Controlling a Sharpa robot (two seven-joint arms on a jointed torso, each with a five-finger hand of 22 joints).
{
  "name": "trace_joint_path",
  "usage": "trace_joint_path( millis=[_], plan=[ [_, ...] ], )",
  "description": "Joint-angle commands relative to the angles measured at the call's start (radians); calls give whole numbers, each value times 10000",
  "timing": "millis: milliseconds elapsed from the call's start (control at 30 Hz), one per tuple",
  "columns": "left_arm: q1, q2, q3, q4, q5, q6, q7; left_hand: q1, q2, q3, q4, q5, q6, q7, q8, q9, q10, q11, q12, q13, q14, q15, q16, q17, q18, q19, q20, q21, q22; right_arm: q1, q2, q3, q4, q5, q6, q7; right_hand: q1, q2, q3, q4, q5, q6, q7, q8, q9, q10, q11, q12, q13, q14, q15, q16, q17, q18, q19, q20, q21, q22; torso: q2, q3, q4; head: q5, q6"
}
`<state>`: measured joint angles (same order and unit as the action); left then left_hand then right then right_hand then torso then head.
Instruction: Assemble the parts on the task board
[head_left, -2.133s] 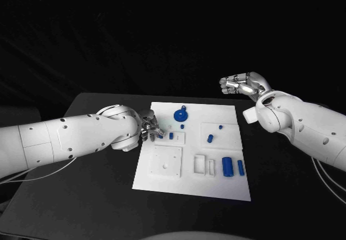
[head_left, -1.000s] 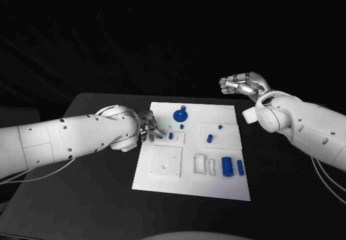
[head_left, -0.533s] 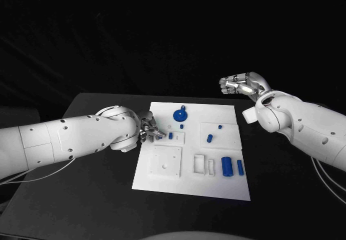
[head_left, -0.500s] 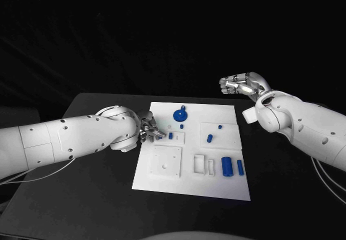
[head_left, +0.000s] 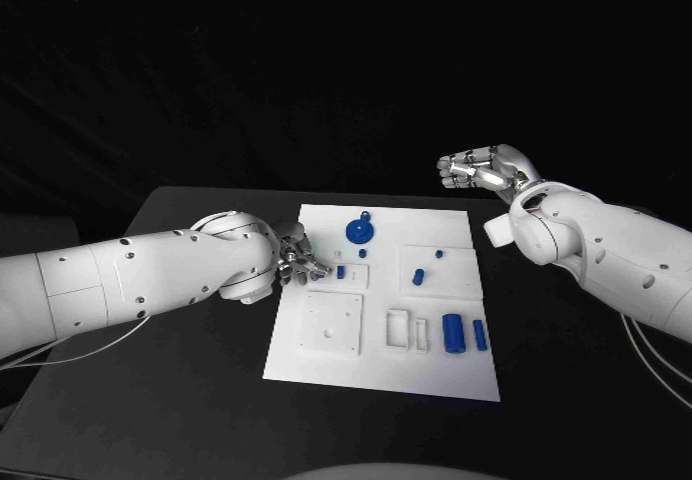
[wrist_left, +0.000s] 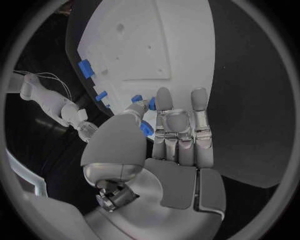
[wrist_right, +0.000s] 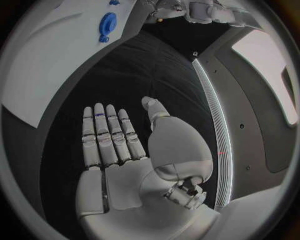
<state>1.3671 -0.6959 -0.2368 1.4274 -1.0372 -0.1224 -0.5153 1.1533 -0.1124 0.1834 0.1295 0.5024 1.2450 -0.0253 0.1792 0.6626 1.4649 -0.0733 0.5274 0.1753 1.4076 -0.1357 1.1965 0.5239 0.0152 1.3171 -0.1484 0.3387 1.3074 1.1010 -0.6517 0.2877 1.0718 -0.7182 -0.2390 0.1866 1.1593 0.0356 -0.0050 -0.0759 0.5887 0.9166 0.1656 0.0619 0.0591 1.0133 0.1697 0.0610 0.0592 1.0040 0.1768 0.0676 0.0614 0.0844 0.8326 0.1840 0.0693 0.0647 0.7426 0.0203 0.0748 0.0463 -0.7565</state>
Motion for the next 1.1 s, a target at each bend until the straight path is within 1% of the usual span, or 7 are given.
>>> trace_joint_path(
  millis=[33,167,267,367,800,900,1100],
  plan=[
    [-78,19,-58,-15,71,262,-93,39,-128,-20,140,-70,-28,-7,-11,4,496,27,-60,12,-36,-25,-37,-11,-129,24,-51,-61,163,-8,2,3,9,-16,139,75,26,-37,-22,63,43,20,13,-37,-10,-55,6,-22,-14,-52,4,-68,-15,190,-44,13,5,-17,3,-3,0,3,-2],
    [-78,21,-58,-34,80,174,-93,39,-243,-98,410,-106,-18,-5,-7,3,496,31,-78,11,-56,-20,-39,-11,-135,10,-47,-91,160,-11,4,3,2,-16,134,74,28,-45,-46,67,49,1,17,-39,-11,-54,7,-21,-14,-68,9,-68,-15,190,-63,18,5,-17,0,-5,5,-1,9],
    [-78,21,-58,-47,85,158,-95,10,-269,-120,454,-112,-15,0,-5,3,495,33,-82,11,-62,-19,-44,-12,-135,12,-46,-92,161,-13,5,3,1,-16,132,72,28,-45,-46,67,49,1,17,-39,-11,-54,7,-21,-14,-68,9,-68,-15,190,-63,18,5,-17,0,-3,6,0,6],
    [-78,20,-58,-57,89,139,-97,-63,-365,-183,577,-131,-6,4,-2,1,495,35,-88,14,-63,-18,-45,-13,-138,11,-46,-103,161,-16,6,3,-3,-16,127,71,28,-45,-46,67,49,1,17,-39,-11,-54,7,-21,-14,-68,9,-68,-15,190,-63,18,5,-17,2,-3,8,0,0],
    [-78,10,-57,-96,100,83,-110,-232,-507,-248,854,-203,21,16,4,0,494,42,-95,25,-69,-19,-54,-13,-143,16,-48,-123,162,-26,12,2,-14,-16,129,67,30,-44,-56,69,46,-16,19,-39,-12,-63,12,-22,-14,-79,13,-67,-15,191,-91,20,3,-18,1,-1,0,8,0],
    [-78,8,-57,-106,108,77,-117,-306,-579,-300,990,-235,24,22,5,2,494,46,-109,28,-79,-14,-66,-15,-148,14,-47,-132,164,-28,12,2,-14,-16,131,65,33,-46,-73,66,53,-20,19,-40,-12,-67,14,-23,-15,-94,17,-69,-15,189,-151,26,-5,-24,0,1,-1,1,3],
    [-78,3,-56,-123,114,49,-133,-382,-618,-332,1178,-296,29,29,15,17,493,49,-107,39,-79,-14,-64,-11,-148,16,-48,-140,163,-30,10,2,-15,-16,129,61,20,-42,-81,78,43,-14,19,-39,-12,-64,13,-21,-14,-101,18,-67,-15,190,-145,28,-3,-21,2,3,1,1,4]
  ],
)
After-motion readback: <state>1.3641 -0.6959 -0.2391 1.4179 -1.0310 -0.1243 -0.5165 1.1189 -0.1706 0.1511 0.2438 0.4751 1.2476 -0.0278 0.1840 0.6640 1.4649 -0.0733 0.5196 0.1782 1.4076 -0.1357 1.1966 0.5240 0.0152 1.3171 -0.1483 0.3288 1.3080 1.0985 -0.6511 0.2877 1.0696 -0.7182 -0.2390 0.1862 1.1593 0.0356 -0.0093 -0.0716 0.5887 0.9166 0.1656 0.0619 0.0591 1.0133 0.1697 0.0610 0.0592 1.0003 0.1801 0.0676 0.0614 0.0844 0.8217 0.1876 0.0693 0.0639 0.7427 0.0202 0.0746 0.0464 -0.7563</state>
